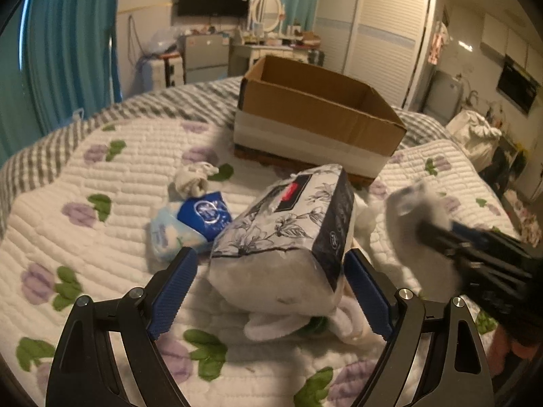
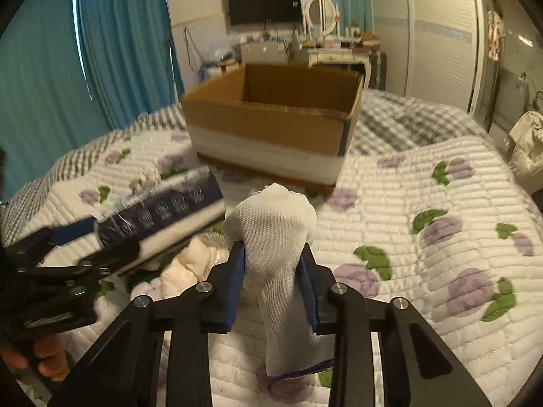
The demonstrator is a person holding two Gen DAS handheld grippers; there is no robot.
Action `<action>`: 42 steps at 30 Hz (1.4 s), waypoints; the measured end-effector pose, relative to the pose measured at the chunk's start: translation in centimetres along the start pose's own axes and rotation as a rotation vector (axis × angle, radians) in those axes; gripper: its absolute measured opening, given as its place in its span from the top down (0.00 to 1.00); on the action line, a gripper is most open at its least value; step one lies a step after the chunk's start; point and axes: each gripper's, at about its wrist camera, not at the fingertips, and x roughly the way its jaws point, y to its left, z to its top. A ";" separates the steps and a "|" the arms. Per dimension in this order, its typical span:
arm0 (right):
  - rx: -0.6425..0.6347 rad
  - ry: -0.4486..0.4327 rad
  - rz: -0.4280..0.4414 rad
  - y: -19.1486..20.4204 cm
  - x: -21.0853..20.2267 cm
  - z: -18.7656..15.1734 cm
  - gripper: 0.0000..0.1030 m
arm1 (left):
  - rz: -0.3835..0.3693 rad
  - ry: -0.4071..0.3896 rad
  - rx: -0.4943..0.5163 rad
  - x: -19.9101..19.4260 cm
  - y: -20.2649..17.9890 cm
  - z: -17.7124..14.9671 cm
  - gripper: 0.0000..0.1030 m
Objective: Organize soft objects
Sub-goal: 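Grasp the printed tissue pack with the left tool while the right tool grasps the white sock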
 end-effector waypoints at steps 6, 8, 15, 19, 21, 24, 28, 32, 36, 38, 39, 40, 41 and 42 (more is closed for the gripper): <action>0.008 -0.023 0.012 -0.2 -1.0 0.3 0.71 | -0.016 0.021 0.024 1.7 -0.6 0.0 0.17; 0.006 -0.023 0.014 -0.1 -0.9 0.2 0.71 | -0.029 0.022 0.040 1.6 -0.8 -0.1 0.29; 0.007 -0.040 0.017 -0.2 -2.0 -0.4 0.71 | -0.050 0.016 0.021 0.0 -0.5 -0.1 0.45; 0.016 -0.074 0.020 -0.3 -4.0 -0.2 0.71 | -0.071 -0.036 -0.014 -3.2 -0.2 0.3 0.47; 0.012 -0.100 0.020 -0.2 -5.2 0.2 0.71 | -0.080 -0.075 -0.014 -4.9 -0.4 0.9 0.47; -0.003 -0.136 0.025 -0.1 -7.0 1.5 0.71 | -0.075 -0.161 0.001 -8.1 -1.1 2.5 0.47; -0.027 -0.202 0.049 -0.3 -9.7 4.7 0.71 | -0.076 -0.232 0.029 -10.7 -2.0 5.3 0.47; -0.067 -0.263 0.041 -0.9 -11.3 9.7 0.71 | -0.053 -0.268 0.071 -10.7 -3.0 9.0 0.47; -0.080 -0.295 0.063 -2.2 -9.9 15.3 0.71 | -0.019 -0.276 0.116 -8.1 -3.9 13.2 0.47; -0.072 -0.293 0.066 -3.0 -8.2 17.5 0.71 | -0.004 -0.259 0.113 -6.5 -4.2 14.9 0.47; -0.062 -0.287 0.065 -3.5 -7.0 18.7 0.71 | -0.011 -0.245 0.102 -5.0 -4.4 16.2 0.47; -0.050 -0.277 0.071 -4.0 -5.5 19.9 0.71 | -0.020 -0.239 0.097 -4.1 -4.4 16.9 0.47; -0.039 -0.270 0.079 -4.2 -4.3 20.7 0.71 | -0.021 -0.237 0.098 -3.0 -4.5 17.6 0.47; -0.021 -0.265 0.086 -4.4 -2.9 21.5 0.71 | -0.006 -0.235 0.109 -1.4 -4.7 18.4 0.47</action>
